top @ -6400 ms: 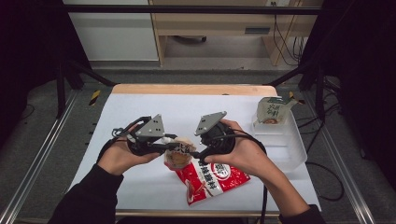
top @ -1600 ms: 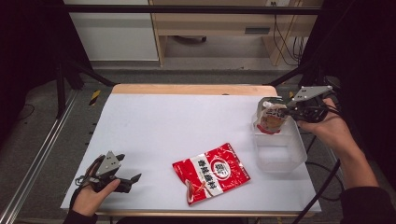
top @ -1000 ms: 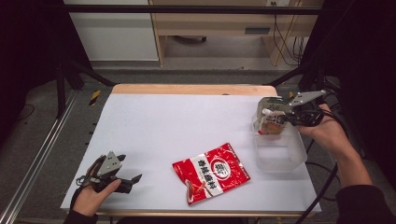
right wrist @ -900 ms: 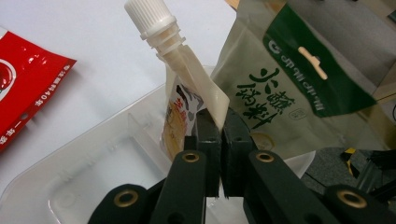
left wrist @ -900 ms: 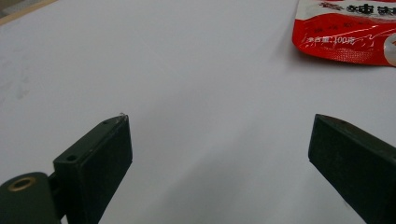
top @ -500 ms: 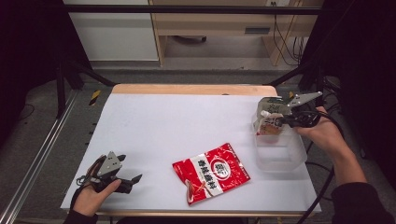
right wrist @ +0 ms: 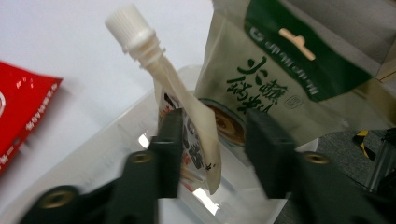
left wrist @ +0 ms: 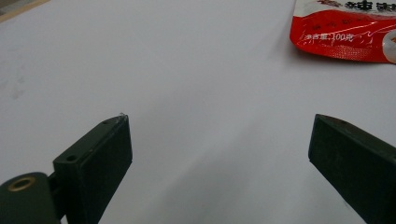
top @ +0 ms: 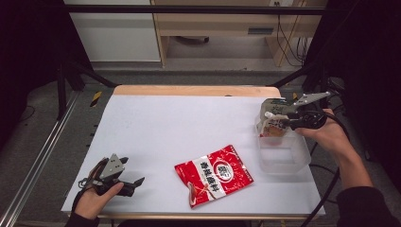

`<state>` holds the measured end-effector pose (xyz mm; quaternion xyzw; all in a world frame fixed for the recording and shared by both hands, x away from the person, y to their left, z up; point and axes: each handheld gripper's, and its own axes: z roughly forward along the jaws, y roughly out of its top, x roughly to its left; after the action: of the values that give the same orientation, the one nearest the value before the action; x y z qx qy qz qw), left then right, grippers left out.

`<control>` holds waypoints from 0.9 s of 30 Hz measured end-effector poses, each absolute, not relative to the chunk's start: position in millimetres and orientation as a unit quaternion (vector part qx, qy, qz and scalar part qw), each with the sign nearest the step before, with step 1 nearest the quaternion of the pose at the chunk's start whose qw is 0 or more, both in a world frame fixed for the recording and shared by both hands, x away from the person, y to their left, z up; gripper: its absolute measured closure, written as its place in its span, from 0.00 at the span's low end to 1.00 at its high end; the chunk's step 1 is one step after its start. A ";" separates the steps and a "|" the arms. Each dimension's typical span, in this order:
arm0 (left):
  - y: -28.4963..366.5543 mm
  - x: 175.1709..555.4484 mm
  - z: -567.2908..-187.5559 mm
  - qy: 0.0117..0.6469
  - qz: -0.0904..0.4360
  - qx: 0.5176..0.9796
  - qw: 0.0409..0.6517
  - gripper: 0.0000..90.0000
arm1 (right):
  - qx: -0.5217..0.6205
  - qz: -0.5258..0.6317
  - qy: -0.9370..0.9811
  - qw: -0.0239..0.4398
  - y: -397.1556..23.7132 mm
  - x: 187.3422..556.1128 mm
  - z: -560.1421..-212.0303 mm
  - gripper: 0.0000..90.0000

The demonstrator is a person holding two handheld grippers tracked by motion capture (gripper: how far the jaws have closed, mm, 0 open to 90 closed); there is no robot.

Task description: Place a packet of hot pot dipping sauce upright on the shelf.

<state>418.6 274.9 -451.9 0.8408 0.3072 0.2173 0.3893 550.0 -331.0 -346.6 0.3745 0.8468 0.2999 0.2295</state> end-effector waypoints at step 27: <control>257.1 414.3 -450.8 0.290 0.231 0.846 0.384 0.07 | 0.319 0.406 0.799 0.307 -232.7 431.8 -291.5 0.15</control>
<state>414.3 257.1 -450.8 0.8460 0.2897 0.2306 0.3836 431.8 -232.7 -291.5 0.3194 0.7992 0.4060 0.3072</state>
